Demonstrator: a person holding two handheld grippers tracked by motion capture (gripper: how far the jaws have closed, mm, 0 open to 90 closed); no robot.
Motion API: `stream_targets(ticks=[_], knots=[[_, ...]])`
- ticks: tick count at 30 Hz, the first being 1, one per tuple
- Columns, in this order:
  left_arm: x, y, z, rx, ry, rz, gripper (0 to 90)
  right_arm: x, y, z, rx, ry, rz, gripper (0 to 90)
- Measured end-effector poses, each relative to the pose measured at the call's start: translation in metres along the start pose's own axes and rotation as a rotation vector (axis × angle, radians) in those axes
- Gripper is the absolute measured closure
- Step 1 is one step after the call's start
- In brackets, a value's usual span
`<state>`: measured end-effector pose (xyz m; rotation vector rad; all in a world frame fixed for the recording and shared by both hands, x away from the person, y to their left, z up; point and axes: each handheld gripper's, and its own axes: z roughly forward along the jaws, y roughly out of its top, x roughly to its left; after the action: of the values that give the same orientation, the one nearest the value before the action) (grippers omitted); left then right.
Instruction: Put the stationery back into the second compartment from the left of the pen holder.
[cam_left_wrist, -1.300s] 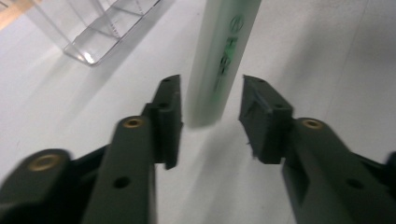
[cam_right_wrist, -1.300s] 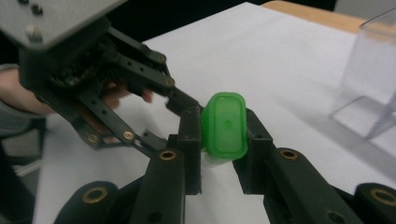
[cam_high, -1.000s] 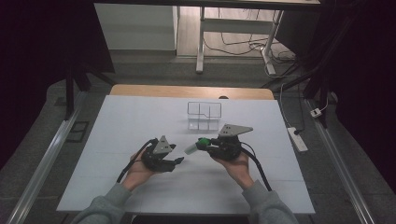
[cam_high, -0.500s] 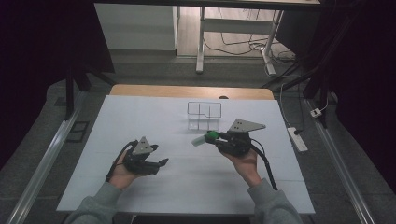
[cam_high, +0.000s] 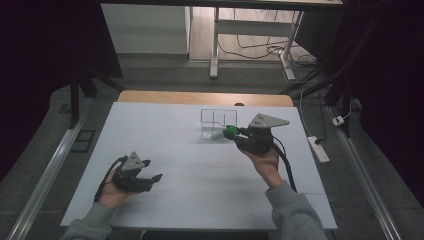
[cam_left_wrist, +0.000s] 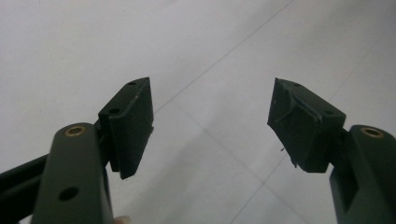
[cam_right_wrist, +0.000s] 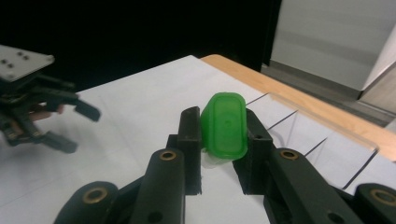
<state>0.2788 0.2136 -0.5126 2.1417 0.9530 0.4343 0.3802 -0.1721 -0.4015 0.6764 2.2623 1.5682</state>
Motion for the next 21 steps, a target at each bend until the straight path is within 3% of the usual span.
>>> stream_targets(ticks=[4, 10, 15, 21], knots=[[0.004, -0.008, -0.004, 0.000, 0.012, -0.016, 30.5, -0.010, 0.012, 0.008, 0.008, -0.028, -0.004, 73.8], [0.011, -0.016, -0.008, 0.000, 0.024, -0.040, 30.4, -0.039, 0.021, 0.022, 0.032, -0.089, 0.043, 73.7], [0.013, -0.016, -0.006, -0.001, 0.026, -0.045, 30.1, -0.061, 0.021, 0.037, 0.060, -0.130, 0.082, 73.6], [0.013, -0.016, -0.005, 0.008, 0.029, -0.045, 29.9, -0.074, 0.015, 0.052, 0.085, -0.141, 0.109, 73.5]])
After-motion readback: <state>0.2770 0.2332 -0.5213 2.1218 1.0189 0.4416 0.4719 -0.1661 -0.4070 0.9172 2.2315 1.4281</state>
